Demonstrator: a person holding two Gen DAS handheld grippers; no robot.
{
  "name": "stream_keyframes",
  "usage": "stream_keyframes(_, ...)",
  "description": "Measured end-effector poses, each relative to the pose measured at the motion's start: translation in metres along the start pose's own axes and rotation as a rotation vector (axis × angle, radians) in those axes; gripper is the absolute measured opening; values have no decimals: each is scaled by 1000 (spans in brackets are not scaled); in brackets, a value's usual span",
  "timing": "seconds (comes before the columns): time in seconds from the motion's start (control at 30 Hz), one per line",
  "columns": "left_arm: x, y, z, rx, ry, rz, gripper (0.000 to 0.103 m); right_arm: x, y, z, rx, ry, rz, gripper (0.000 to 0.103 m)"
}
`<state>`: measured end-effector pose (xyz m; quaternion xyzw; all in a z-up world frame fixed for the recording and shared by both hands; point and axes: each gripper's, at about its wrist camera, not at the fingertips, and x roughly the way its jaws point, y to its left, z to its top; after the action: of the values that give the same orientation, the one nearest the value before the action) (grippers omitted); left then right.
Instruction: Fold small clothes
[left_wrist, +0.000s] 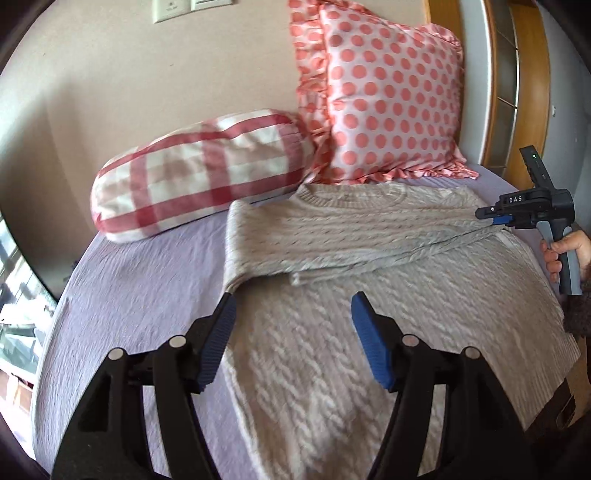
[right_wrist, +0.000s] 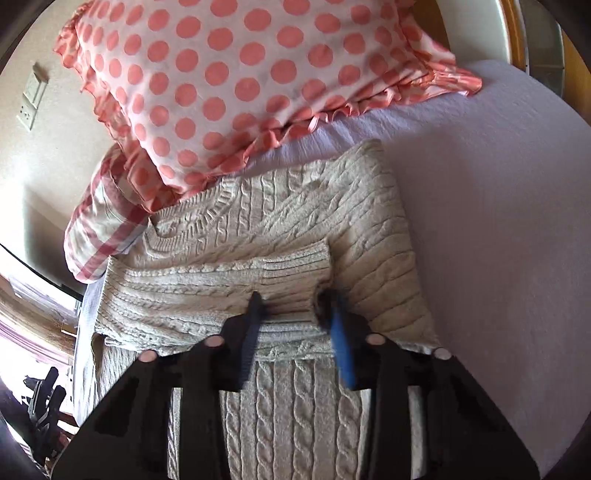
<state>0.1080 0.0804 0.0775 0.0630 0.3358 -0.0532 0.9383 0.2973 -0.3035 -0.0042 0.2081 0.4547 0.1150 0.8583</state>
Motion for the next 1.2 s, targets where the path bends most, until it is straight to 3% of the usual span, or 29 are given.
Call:
stream_keyframes(0.07, -6, 15, -10, -33, 5, 26, 66, 2, 7, 5, -47, -39, -35, 9)
stream_keyframes(0.17, -10, 33, -20, -86, 15, 41, 66, -20, 14, 22, -49, -186, -58, 8)
stream_keyframes(0.27, -11, 46, -30, -153, 35, 4, 66, -15, 11, 33, -52, -145, -169, 10)
stream_keyframes(0.33, -14, 55, -41, -209, 56, -56, 66, -25, 6, 24, -12, -120, -187, 19)
stream_keyframes(0.37, -16, 58, -47, -232, 66, -88, 67, -38, 1, 15, -7, -126, -148, 36)
stream_keyframes(0.4, -17, 61, -54, -254, 77, -119, 68, -52, -2, 2, -17, -139, -102, 60)
stream_keyframes(0.47, -19, 67, -68, -313, 100, -203, 69, -79, -8, -32, -47, -161, -48, 67)
stream_keyframes(0.53, -22, 70, -80, -359, 117, -270, 69, -93, -15, -66, -44, -123, -22, 66)
stream_keyframes(0.6, -23, 67, -88, -357, 133, -278, 69, -102, -27, -99, -12, -77, 12, 53)
stream_keyframes(0.7, -26, 59, -100, -340, 153, -297, 69, -107, -37, -142, 21, -18, 41, 44)
stream_keyframes(0.83, -28, 48, -113, -335, 185, -331, 68, -120, -32, -178, 8, -22, 99, 37)
stream_keyframes(0.97, -38, 35, -128, -325, 180, -351, 64, -125, -25, -206, -19, 9, 214, 23)
stream_keyframes(1.0, -41, 33, -130, -332, 185, -369, 60, -126, -23, -213, -28, 14, 245, 19)
stream_keyframes(1.1, -47, 28, -139, -362, 196, -406, 37, -126, -16, -231, -57, 23, 305, 9)
stream_keyframes(1.13, -45, 27, -141, -375, 214, -421, 11, -128, -14, -235, -66, 6, 315, 9)
stream_keyframes(1.2, -38, 31, -140, -411, 226, -444, 5, -138, -11, -229, -63, -52, 361, 8)
